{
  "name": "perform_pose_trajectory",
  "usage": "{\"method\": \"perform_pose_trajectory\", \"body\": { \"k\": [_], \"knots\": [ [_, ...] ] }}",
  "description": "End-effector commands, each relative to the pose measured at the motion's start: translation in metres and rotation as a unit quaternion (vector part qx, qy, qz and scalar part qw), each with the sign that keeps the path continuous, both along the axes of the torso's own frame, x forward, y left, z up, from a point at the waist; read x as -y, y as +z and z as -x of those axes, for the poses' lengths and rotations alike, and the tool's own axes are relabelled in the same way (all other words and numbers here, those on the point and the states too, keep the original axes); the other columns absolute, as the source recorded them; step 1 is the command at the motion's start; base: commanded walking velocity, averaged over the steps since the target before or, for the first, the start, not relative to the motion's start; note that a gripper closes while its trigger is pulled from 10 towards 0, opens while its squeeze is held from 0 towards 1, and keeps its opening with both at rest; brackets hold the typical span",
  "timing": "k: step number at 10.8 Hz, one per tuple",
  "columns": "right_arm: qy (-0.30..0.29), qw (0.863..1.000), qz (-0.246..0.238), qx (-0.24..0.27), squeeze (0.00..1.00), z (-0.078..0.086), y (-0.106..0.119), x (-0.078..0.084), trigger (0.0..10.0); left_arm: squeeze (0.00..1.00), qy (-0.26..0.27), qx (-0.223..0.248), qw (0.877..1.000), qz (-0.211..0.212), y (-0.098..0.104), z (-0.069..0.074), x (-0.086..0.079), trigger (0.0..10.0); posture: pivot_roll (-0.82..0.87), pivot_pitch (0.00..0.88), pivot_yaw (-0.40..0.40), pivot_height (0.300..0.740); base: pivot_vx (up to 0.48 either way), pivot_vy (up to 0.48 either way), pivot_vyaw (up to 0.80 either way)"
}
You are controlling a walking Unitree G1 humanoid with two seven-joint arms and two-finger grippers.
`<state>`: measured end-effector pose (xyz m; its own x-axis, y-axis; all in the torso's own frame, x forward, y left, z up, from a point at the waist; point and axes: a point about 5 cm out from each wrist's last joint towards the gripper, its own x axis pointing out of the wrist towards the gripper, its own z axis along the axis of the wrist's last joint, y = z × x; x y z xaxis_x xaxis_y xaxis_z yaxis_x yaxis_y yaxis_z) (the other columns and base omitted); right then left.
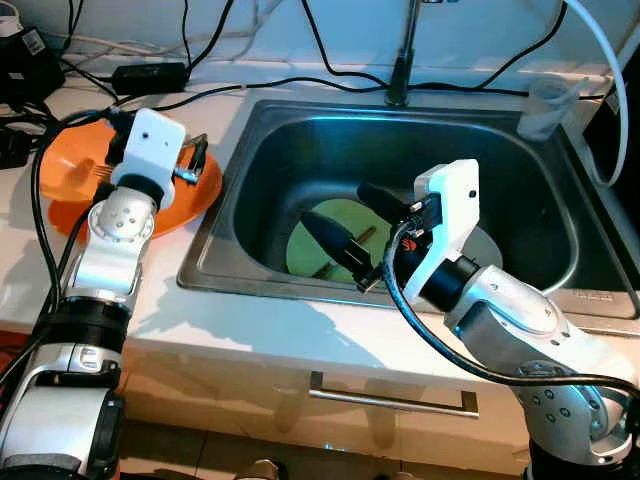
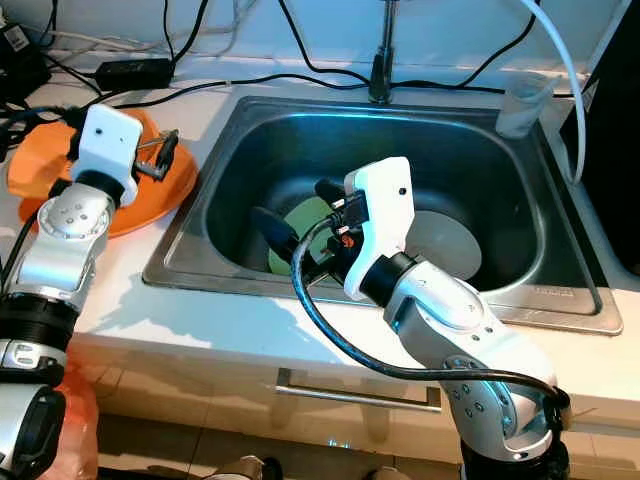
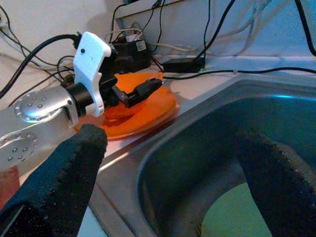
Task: Kitchen organization
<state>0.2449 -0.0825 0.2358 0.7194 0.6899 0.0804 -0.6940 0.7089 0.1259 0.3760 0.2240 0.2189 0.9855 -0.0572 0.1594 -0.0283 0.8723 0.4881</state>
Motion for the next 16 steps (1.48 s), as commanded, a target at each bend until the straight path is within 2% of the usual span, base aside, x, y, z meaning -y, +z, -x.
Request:
{"method": "perform_pose_trajectory", "body": {
  "k": [1, 7, 12, 15, 16],
  "knots": [
    [0.003, 1.0, -0.003, 0.015, 0.0, 0.003, 0.005, -0.002, 10.0, 0.0, -0.007, 0.009, 1.0, 0.005, 0.005, -0.002, 0.002, 0.0, 0.0, 0.109, 0.059, 0.74, 0.0, 0.0, 0.0],
    [-0.001, 1.0, -0.002, 0.016, 0.0, 0.001, 0.004, -0.001, 10.0, 0.0, -0.013, -0.006, 1.0, 0.007, -0.001, -0.003, 0.002, 0.0, -0.01, 0.106, 0.06, 0.74, 0.0, 0.0, 0.0],
    [0.0, 1.0, -0.001, 0.017, 0.0, 0.002, 0.004, 0.0, 10.0, 0.0, -0.028, -0.057, 0.998, -0.003, -0.015, -0.004, 0.004, 0.0, -0.01, 0.103, 0.06, 0.74, 0.0, 0.0, 0.0],
    [-0.001, 1.0, -0.001, 0.017, 0.0, 0.002, 0.005, -0.001, 10.0, 0.0, -0.026, -0.054, 0.998, -0.003, -0.014, -0.005, 0.003, 0.0, -0.01, 0.102, 0.061, 0.74, 0.0, 0.0, 0.0],
    [-0.002, 1.0, -0.001, 0.017, 0.0, 0.002, 0.004, -0.001, 10.0, 0.0, -0.019, -0.039, 0.999, -0.006, -0.009, -0.006, 0.001, 0.0, -0.01, 0.102, 0.061, 0.74, 0.0, 0.0, 0.0]
  ]
}}
